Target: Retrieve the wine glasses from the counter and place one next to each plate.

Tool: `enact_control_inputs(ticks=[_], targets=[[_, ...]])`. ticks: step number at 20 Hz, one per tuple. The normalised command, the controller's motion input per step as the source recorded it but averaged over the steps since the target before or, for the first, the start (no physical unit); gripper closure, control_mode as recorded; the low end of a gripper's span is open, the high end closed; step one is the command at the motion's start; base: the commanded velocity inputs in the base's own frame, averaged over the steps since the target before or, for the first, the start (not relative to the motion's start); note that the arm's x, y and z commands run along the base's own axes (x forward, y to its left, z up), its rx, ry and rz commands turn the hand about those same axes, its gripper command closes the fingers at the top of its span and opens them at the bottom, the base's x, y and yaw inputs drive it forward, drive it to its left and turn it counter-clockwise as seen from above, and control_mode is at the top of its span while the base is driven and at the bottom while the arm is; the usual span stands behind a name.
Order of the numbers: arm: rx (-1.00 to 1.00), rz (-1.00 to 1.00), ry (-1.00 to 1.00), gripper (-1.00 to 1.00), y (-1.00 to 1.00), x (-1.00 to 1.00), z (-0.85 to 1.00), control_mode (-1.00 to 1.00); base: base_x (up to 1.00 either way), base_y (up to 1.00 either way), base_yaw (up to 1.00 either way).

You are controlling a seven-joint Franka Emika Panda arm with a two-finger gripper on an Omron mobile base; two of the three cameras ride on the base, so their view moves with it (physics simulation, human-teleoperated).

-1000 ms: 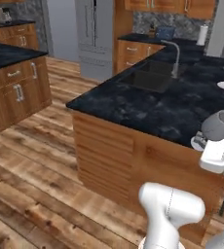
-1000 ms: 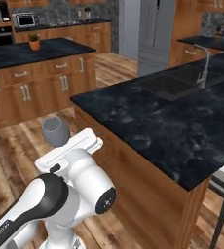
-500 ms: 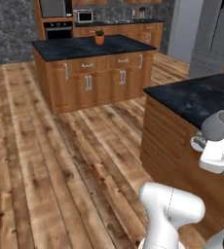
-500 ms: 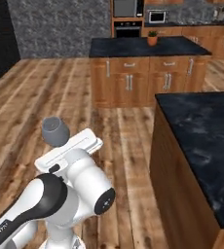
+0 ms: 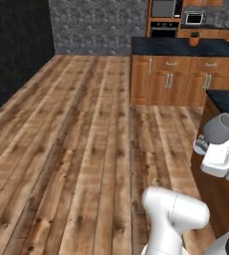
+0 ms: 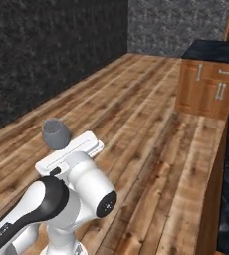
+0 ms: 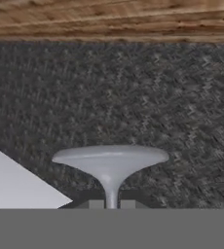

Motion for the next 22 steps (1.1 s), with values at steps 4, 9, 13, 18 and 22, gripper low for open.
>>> enact_control_inputs(ticks=[4,9,13,18,22], targets=[[0.00,0.00,0.00,1.00,0.00,0.00,0.00,1.00,-1.00,-0.28,0.46],[0.00,0.00,0.00,1.00,0.00,0.00,0.00,1.00,-1.00,0.00,0.34],[0.00,0.00,0.00,1.00,0.00,0.00,0.00,1.00,-1.00,-0.03,-0.02],[0.00,0.00,0.00,1.00,0.00,0.00,0.00,1.00,-1.00,-0.10,-0.29],[0.00,0.00,0.00,1.00,0.00,0.00,0.00,1.00,-1.00,-0.89,-0.19]])
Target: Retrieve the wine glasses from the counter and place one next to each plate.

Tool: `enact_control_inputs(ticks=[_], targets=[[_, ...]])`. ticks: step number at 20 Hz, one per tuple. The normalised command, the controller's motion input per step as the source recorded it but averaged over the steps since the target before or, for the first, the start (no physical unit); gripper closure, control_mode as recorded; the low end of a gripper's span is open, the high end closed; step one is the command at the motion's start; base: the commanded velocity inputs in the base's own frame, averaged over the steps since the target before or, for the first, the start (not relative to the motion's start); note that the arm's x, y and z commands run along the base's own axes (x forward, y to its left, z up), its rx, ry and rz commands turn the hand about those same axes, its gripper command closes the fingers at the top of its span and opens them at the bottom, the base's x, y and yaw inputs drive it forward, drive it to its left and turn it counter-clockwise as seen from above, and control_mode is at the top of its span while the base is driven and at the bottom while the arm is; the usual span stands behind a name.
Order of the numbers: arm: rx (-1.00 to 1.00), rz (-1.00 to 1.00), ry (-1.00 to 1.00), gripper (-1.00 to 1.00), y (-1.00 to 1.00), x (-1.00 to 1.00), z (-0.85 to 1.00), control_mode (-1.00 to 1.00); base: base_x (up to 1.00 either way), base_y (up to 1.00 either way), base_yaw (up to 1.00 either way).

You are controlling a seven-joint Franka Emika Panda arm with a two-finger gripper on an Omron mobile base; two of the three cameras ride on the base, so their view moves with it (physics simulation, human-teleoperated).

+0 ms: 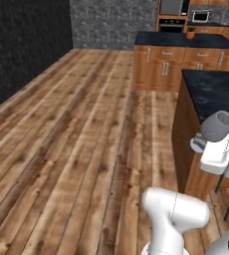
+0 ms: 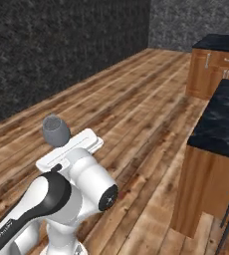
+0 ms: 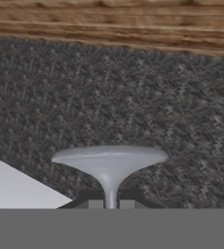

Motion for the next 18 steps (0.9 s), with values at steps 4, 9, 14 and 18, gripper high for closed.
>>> enact_control_inputs(ticks=[4,9,14,18], targets=[[0.00,0.00,0.00,1.00,0.00,0.00,0.00,1.00,-0.82,-1.00,-0.08],[0.00,0.00,0.00,1.00,0.00,0.00,0.00,1.00,-0.21,-1.00,-0.09],[0.00,0.00,0.00,1.00,0.00,0.00,0.00,1.00,-0.01,-1.00,-0.18],[0.00,0.00,0.00,1.00,0.00,0.00,0.00,1.00,0.00,-1.00,-0.17]])
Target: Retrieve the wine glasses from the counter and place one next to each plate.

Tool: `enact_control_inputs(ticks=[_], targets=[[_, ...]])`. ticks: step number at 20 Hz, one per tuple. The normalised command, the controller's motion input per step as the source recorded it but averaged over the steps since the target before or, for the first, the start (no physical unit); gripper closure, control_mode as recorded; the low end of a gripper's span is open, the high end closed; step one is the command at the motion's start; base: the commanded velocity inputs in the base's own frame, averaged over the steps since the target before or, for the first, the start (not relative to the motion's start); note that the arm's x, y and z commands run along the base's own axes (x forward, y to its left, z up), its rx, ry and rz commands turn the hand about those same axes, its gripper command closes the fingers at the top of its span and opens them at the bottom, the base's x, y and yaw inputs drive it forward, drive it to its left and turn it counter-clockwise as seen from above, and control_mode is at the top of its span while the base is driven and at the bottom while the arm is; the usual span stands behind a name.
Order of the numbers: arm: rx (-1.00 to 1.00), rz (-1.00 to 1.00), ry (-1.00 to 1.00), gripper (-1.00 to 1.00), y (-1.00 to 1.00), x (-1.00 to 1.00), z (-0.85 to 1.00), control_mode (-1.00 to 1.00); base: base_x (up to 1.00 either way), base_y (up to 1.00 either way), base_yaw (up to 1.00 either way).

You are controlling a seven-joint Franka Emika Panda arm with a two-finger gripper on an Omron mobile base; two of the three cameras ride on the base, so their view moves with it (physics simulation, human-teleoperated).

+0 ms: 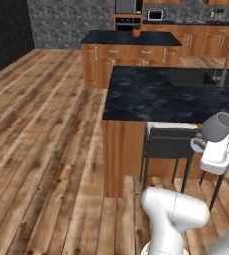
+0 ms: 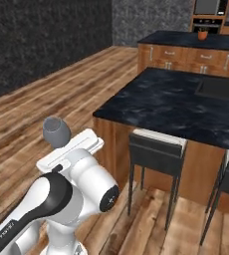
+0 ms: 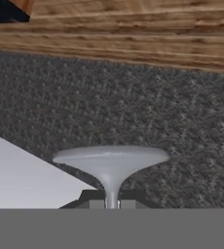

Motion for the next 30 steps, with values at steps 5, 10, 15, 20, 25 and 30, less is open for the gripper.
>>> enact_control_inputs(ticks=[5,10,15,20,25,30], targets=[[0.00,0.00,0.00,1.00,0.00,0.00,0.00,1.00,0.12,-1.00,-0.23],[0.00,0.00,0.00,1.00,0.00,0.00,0.00,1.00,0.40,-1.00,-0.18],[0.00,0.00,0.00,1.00,0.00,0.00,0.00,1.00,0.61,-1.00,-0.09],[0.00,0.00,0.00,1.00,0.00,0.00,0.00,1.00,0.41,-1.00,-0.08],[0.00,0.00,0.00,1.00,0.00,0.00,0.00,1.00,0.32,-0.61,-0.18],[0.00,0.00,0.00,1.00,0.00,0.00,0.00,1.00,0.86,-0.04,-0.01]])
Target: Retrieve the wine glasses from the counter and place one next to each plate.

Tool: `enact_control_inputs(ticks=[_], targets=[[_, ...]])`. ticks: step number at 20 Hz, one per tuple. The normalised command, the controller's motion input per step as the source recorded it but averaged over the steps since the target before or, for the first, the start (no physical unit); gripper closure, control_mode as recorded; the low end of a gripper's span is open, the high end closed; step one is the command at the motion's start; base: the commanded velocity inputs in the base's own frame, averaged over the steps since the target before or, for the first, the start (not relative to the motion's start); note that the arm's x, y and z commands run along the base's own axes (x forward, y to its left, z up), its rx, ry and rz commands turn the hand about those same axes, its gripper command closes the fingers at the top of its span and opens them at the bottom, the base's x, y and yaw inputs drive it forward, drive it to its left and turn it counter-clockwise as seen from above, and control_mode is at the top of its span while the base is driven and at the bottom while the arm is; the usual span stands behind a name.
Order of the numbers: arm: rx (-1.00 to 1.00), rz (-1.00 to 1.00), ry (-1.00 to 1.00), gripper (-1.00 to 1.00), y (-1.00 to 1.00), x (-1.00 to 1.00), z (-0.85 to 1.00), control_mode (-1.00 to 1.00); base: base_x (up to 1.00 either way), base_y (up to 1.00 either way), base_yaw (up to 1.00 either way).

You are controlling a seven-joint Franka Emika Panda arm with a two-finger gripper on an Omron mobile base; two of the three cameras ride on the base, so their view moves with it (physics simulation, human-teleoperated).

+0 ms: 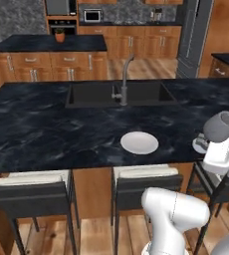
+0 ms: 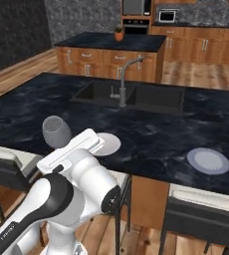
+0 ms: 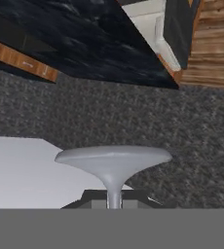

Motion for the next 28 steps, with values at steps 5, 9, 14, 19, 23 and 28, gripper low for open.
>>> enact_control_inputs(ticks=[5,9,14,19,23,28], targets=[[0.00,0.00,0.00,1.00,0.00,0.00,0.00,1.00,0.84,-0.05,-0.04],[0.00,0.00,0.00,1.00,0.00,0.00,0.00,1.00,0.54,-0.01,-0.29],[0.00,0.00,0.00,1.00,0.00,0.00,0.00,1.00,0.46,0.00,-0.30],[0.00,0.00,0.00,1.00,0.00,0.00,0.00,1.00,0.49,-0.01,-0.08],[0.00,-0.03,0.01,1.00,0.00,0.19,-0.08,-1.00,0.43,-0.06,-0.10],[-0.03,-0.05,0.03,1.00,-0.02,0.89,-0.37,-1.00,0.00,0.00,0.00]])
